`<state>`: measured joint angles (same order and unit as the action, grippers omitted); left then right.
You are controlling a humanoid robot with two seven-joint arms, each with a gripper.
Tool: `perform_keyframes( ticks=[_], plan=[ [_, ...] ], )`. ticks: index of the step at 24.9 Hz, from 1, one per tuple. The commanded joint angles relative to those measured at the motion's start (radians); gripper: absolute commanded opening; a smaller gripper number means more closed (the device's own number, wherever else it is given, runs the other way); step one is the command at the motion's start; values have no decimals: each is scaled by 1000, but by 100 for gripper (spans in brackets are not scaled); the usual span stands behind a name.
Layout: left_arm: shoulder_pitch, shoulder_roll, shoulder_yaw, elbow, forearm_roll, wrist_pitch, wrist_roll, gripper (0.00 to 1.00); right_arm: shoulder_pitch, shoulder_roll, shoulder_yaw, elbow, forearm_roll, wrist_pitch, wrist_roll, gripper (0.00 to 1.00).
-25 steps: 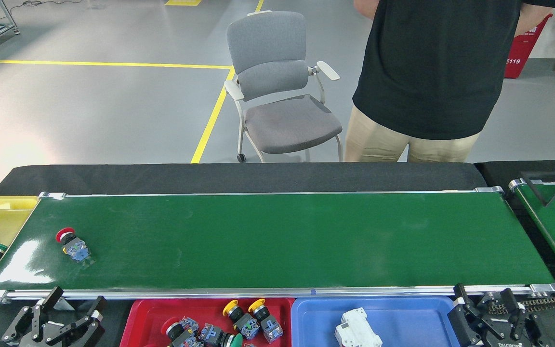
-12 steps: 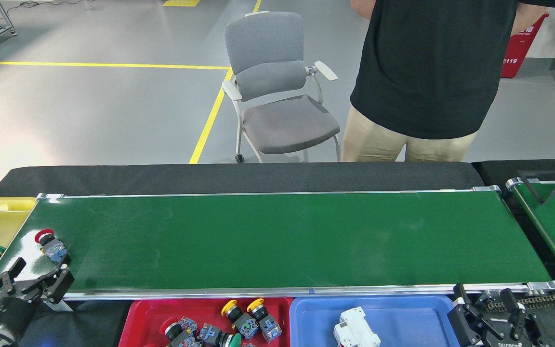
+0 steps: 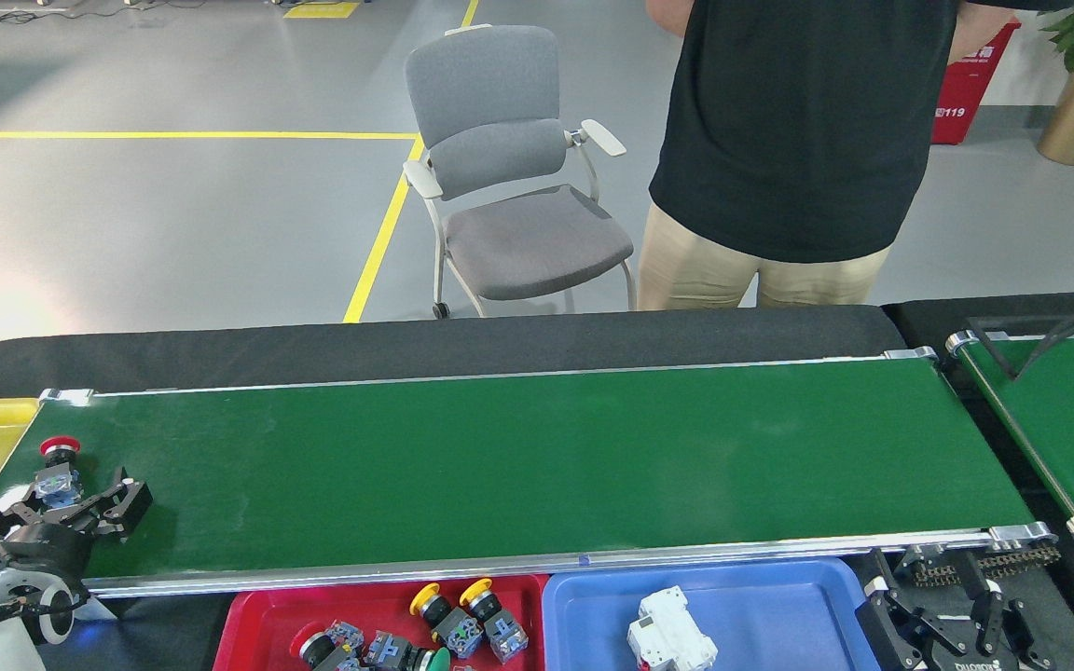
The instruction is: Pick switch part from conveyor to tray
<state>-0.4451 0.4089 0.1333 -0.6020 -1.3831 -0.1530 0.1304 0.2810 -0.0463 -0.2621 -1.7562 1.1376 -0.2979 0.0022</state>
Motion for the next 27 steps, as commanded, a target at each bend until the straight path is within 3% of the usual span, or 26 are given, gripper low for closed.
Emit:
perform_keyframes(
  ticks=[1,4,10,12,17,21,22,23,24,25,26,27],
  plan=[
    [-12,16,5,5,7,20,35,29,-9,-6,-3,-14,1,-26,-7,100],
    [-1,16,5,2,22,12,38,20,-9,-4,-3,-14,1,-26,-7,100],
    [59,11,11,-90,38,-91,40,17,-3,-6,-6,-14,1,-26,-7,100],
    [166,16,12,-240,70,-200,38,18,0,-4,-28,-14,1,-26,-7,100],
    [557,11,66,-745,154,-462,37,19,0,-6,-40,-14,-1,-26,-7,100],
    [778,-13,80,-1007,164,-620,32,21,1,-6,-46,-12,-2,-24,-7,100],
    [807,-16,74,-1039,164,-632,31,26,1,-6,-52,-12,-2,-24,-7,100],
    [832,-25,71,-1072,159,-632,28,40,1,-4,-58,-12,-2,-24,-5,100],
    [847,-42,68,-1095,156,-632,28,60,1,-4,-62,-12,-2,-24,-5,100],
    [855,-65,59,-1113,156,-632,28,92,1,-3,-63,-12,-4,-24,-5,100],
    [855,-84,54,-1118,156,-632,28,100,1,-3,-66,-12,-6,-23,-5,100],
    [855,-104,52,-1119,157,-632,28,100,1,-3,-78,-12,-9,-24,-5,100]
  ],
)
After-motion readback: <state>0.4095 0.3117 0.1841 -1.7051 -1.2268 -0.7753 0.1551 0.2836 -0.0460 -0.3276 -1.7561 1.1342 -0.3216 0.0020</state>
